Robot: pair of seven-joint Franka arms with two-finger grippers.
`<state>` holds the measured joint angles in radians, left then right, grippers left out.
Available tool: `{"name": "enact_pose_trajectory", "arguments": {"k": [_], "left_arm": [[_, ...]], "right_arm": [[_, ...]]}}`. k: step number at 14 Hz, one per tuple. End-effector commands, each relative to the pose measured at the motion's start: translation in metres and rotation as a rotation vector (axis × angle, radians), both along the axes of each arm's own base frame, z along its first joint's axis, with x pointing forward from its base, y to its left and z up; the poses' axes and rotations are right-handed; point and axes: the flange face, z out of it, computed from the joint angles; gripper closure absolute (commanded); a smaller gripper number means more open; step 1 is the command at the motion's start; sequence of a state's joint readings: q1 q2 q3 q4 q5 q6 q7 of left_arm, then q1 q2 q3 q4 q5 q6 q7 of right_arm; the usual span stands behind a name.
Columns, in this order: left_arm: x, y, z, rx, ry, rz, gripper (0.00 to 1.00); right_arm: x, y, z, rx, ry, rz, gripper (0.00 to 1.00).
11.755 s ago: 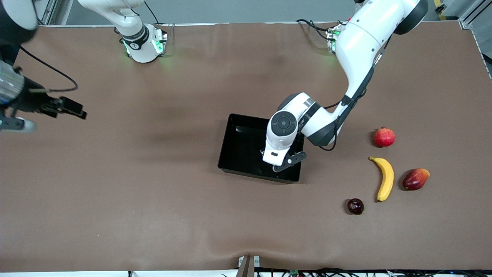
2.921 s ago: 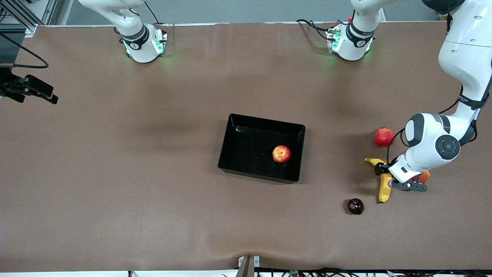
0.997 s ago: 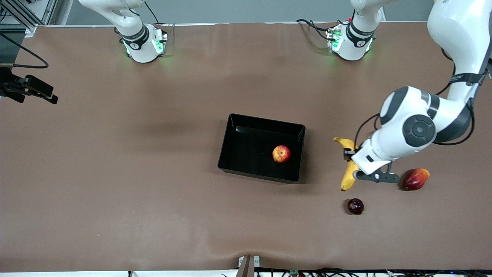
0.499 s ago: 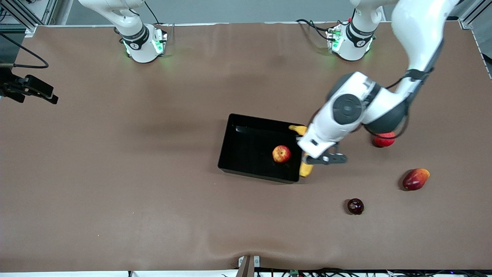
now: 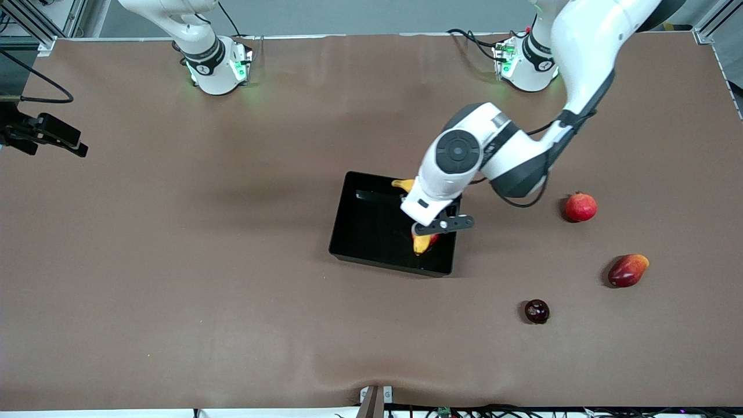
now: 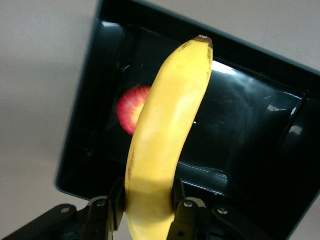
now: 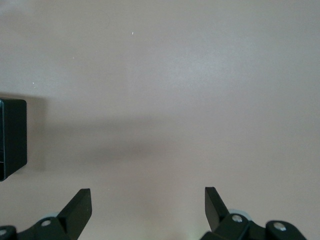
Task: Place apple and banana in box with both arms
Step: 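Carry the banana over the black box with the left gripper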
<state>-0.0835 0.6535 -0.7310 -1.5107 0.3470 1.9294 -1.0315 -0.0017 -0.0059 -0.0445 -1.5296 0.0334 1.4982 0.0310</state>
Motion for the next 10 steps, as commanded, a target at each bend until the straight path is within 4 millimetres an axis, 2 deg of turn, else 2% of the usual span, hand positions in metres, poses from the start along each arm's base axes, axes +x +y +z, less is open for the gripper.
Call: {"name": "enact_pose_trajectory", "arguments": {"k": [1,4,7,10], "left_arm": [[-0.002,-0.026,-0.015,0.033,-0.01,0.058,1.0],[-0.005,-0.054,-0.039,0.072,-0.03,0.152,1.0],[-0.014,-0.063,-0.053,0.092,-0.026,0.145,1.0],[-0.008,-0.072,-0.062,0.021,-0.056,0.17,1.0]], "right_arm": [[0.001,0.001,0.004,-0.004,0.0,0.01,0.0],[0.001,0.001,0.004,-0.004,0.0,0.01,0.0],[0.001,0.001,0.004,-0.004,0.0,0.01,0.0],[0.001,0.001,0.004,-0.004,0.0,0.01,0.0]]}}
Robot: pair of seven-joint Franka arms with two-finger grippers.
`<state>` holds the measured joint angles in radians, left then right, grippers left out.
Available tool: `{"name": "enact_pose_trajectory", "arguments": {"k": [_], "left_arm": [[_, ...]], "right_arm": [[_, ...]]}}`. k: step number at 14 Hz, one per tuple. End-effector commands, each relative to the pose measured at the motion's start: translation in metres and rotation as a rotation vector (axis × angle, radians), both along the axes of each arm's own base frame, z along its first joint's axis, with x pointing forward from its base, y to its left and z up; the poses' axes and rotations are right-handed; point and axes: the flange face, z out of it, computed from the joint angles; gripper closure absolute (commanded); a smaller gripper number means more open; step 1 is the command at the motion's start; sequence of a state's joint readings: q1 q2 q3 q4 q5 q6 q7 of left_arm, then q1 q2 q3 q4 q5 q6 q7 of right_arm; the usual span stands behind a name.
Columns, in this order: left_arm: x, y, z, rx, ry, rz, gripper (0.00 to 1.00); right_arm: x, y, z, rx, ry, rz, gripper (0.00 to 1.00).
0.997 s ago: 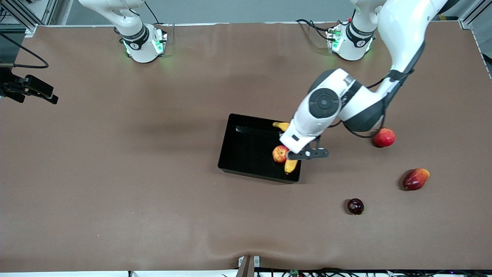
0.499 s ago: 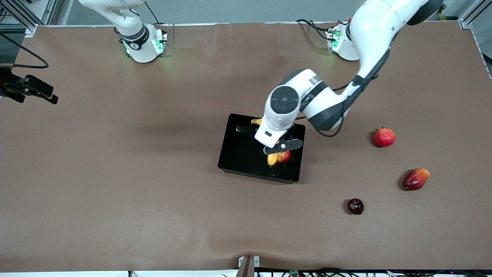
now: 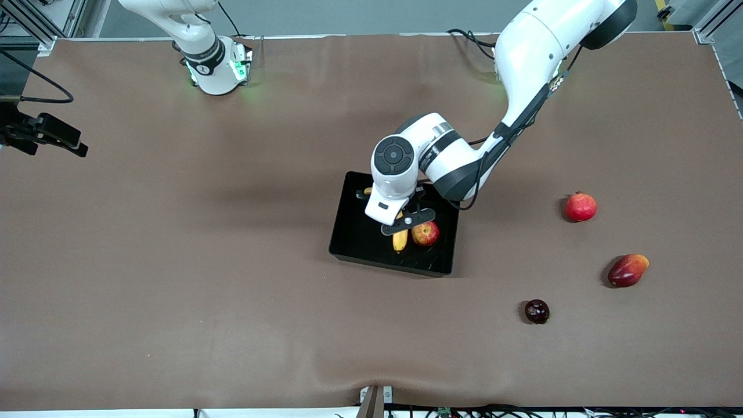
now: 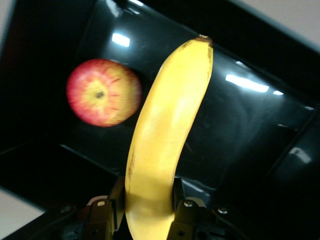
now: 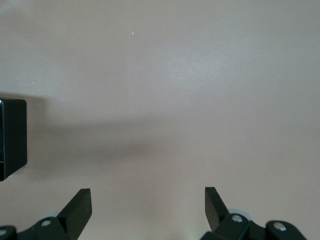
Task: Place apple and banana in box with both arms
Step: 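Carry the banana over the black box with the left gripper, then lower the banana into the box beside the apple and open the left gripper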
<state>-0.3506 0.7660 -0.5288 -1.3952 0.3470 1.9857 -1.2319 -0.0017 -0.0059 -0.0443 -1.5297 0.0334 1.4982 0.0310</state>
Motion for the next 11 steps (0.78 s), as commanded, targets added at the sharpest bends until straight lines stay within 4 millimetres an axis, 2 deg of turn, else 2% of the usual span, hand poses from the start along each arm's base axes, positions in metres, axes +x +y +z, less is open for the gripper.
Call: {"name": "enact_pose_trajectory", "arguments": {"k": [1,6,11], "left_arm": [[0.009,-0.009,-0.008,-0.047,-0.029,0.047,1.0],[-0.005,-0.027,-0.043,-0.053,-0.021,0.073,1.0],[-0.007,-0.031,-0.061,-0.058,-0.044,0.022,1.0]], "right_arm": [[0.001,0.0,0.004,-0.004,0.0,0.01,0.0],[0.001,0.0,0.004,-0.004,0.0,0.01,0.0],[0.001,0.0,0.004,-0.004,0.0,0.01,0.0]]}}
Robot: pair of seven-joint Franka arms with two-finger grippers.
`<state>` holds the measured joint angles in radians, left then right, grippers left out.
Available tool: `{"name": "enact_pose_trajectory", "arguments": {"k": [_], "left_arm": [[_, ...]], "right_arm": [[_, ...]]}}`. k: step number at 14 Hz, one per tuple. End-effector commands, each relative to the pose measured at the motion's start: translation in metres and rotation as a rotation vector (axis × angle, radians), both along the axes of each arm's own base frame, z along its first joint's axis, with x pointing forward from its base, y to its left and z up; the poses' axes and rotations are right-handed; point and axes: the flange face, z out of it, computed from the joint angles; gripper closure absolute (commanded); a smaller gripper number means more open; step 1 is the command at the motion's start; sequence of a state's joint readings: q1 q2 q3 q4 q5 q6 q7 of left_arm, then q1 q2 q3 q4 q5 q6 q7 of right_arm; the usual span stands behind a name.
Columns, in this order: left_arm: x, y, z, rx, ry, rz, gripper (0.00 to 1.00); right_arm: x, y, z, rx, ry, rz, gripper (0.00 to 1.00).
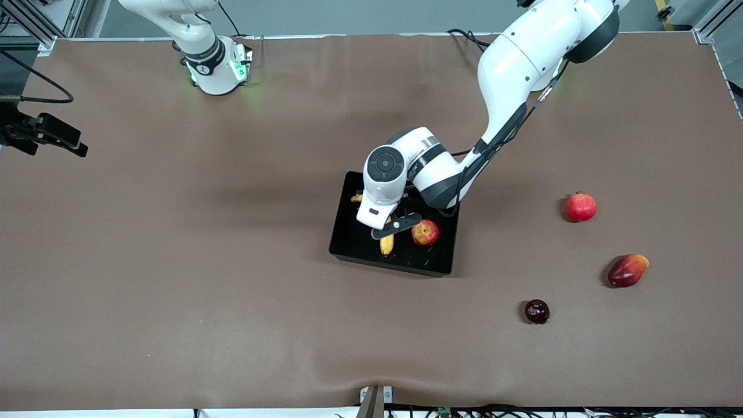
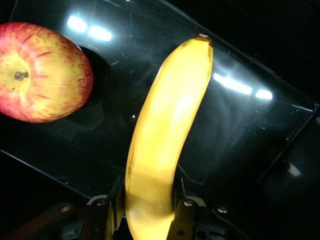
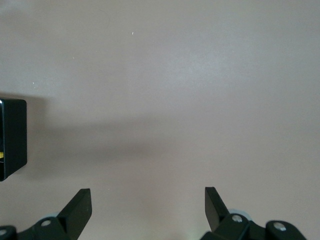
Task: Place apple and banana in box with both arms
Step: 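Lower the banana into the box beside the apple and open the left gripper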
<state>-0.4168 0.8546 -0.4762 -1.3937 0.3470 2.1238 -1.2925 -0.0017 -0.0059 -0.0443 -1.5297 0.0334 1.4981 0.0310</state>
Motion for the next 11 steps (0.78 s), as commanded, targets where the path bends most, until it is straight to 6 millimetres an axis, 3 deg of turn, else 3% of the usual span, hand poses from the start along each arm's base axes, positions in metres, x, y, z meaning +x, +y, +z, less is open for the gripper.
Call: {"name": "enact_pose_trajectory", "arguments": {"k": [1,4,6,7,8,11], "left_arm": [[0.0,-0.011,-0.01,-0.024,-0.028,-0.025,1.0],[-0.005,-0.015,-0.022,0.001,-0.036,-0.046,0.87],[-0.001,-0.01,-0.025,0.012,-0.04,-0.08,0.7],[-0.001,-0.009,-0.027,0.013,-0.039,-0.084,0.46],[0.0,-0.008,-0.027,0.015,-0.041,-0.085,0.0],[0.007,-0.004,-0.013,0.008,-0.057,-0.077,0.0]], "right_arm": [[0.001,0.0,0.004,-0.004,0.0,0.01,0.0],[0.001,0.0,0.004,-0.004,0.0,0.01,0.0],[0.001,0.0,0.004,-0.004,0.0,0.01,0.0],[0.001,0.0,0.004,-0.004,0.0,0.01,0.0],[0.001,0.0,0.004,-0.004,0.0,0.01,0.0],[0.001,0.0,0.004,-0.004,0.0,0.01,0.0]]}}
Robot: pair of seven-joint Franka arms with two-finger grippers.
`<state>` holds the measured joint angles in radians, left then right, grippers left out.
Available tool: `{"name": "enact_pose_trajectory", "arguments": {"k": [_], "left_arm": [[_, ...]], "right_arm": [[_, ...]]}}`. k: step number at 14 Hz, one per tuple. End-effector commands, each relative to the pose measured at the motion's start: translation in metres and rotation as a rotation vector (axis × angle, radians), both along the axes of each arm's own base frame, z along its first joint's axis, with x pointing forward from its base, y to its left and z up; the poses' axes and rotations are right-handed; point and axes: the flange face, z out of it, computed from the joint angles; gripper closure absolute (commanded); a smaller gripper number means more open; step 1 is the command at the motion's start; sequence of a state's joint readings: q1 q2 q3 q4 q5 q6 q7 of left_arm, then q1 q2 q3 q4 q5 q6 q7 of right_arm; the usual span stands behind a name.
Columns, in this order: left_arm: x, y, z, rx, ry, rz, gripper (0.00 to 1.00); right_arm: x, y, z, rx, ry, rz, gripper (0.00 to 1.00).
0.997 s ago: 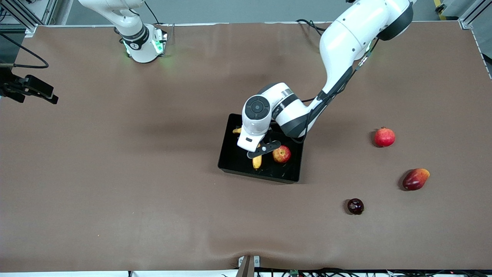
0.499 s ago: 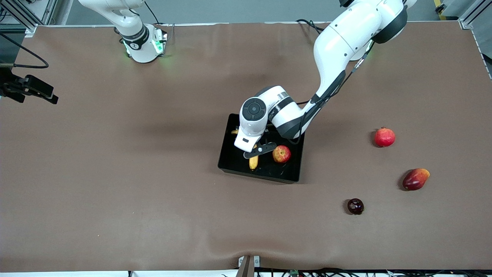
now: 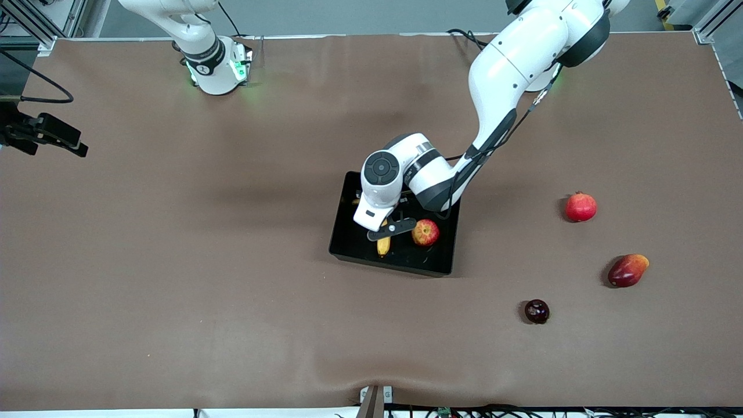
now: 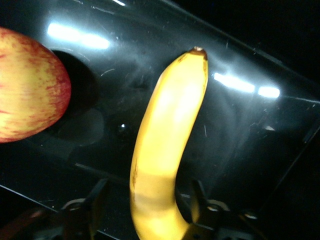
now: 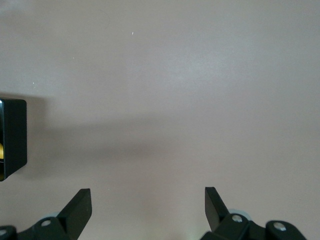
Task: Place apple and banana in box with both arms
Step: 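Lower the banana into the box beside the apple and open the left gripper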
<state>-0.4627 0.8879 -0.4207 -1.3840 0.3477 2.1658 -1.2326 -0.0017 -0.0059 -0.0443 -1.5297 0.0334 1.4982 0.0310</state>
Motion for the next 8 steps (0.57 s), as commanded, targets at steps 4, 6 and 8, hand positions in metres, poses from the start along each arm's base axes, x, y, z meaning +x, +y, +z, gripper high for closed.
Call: {"name": "enact_pose_trajectory", "arguments": {"k": [4,6,8], "left_arm": [[0.038,0.026,0.071,-0.008,-0.097,0.036,0.0],[0.053,0.055,0.118,0.027,-0.109,0.069,0.0],[0.066,0.097,0.176,0.075,-0.107,0.062,0.0]], "right_arm": [[0.001,0.0,0.004,-0.004,0.0,0.01,0.0],[0.001,0.0,0.004,-0.004,0.0,0.01,0.0],[0.001,0.0,0.004,-0.004,0.0,0.01,0.0]]}}
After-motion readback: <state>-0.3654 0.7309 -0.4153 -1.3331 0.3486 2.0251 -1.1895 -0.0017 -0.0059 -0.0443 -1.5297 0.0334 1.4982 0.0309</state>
